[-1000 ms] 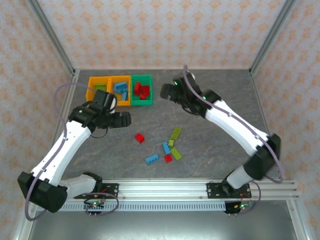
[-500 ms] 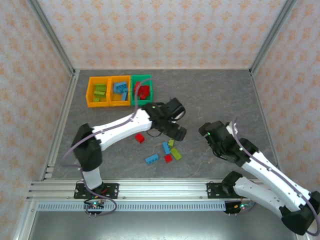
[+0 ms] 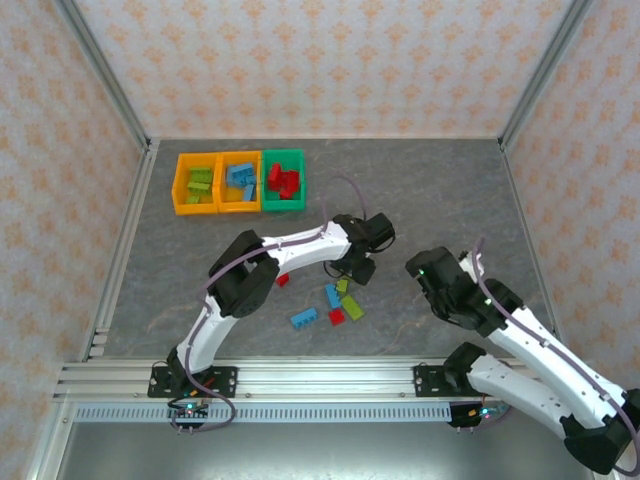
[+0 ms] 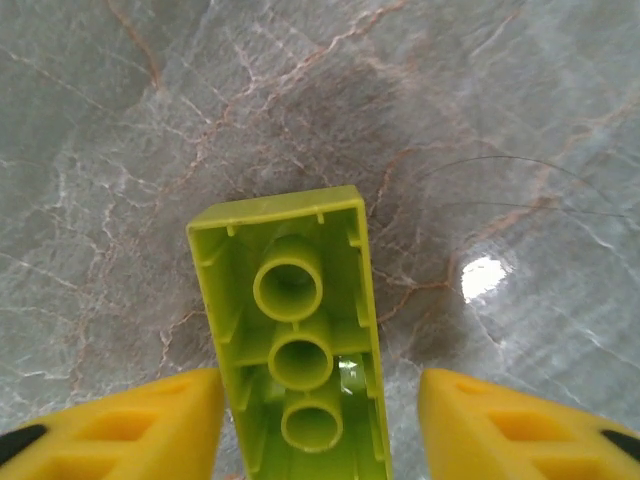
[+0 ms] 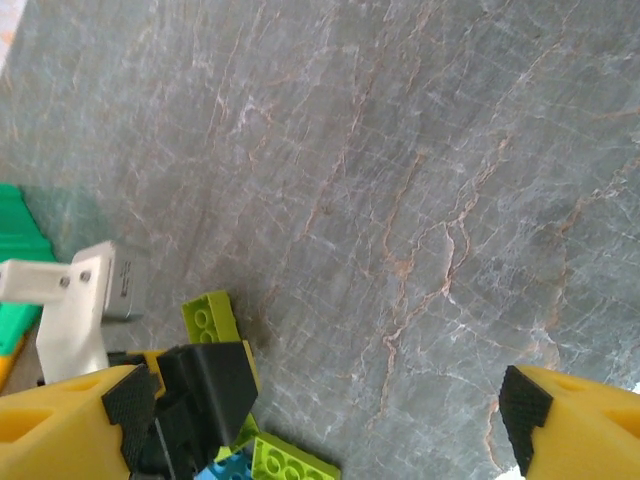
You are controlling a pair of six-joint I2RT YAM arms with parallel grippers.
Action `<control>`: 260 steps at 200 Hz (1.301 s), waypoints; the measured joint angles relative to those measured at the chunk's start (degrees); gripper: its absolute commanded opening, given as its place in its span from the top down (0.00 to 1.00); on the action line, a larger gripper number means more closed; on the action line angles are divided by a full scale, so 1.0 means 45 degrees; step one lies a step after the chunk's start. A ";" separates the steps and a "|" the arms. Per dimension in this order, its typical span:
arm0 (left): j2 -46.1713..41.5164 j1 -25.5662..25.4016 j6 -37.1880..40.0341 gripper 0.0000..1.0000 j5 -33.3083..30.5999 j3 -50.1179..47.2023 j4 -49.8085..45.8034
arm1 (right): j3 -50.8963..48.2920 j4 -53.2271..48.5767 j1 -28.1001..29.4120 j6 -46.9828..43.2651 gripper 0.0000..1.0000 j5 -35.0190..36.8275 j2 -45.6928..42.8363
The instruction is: Sort the legos into containers by color
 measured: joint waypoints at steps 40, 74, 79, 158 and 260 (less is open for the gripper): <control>0.0073 0.0005 0.0005 0.69 -0.0073 0.0024 -0.0010 | 0.1151 0.0384 0.0000 -0.1277 0.10 -0.1452 0.1370; 0.0015 0.0180 -0.0015 0.75 -0.0010 0.0000 0.0058 | 0.1253 0.0976 0.0005 -0.2021 0.11 -0.3070 0.1681; -0.0010 0.0243 -0.0015 0.75 0.0015 -0.0034 0.0083 | 0.1253 0.1064 0.0005 -0.2074 0.11 -0.3196 0.1647; -0.3264 0.4041 -0.0151 0.75 0.0175 0.0680 -0.0112 | 0.1399 0.3633 0.0015 -0.2118 0.11 -0.4410 0.1904; -0.2370 1.2046 -0.0209 0.74 0.0257 0.3036 -0.0704 | 0.1739 0.4299 0.0126 -0.2108 0.11 -0.4600 0.2987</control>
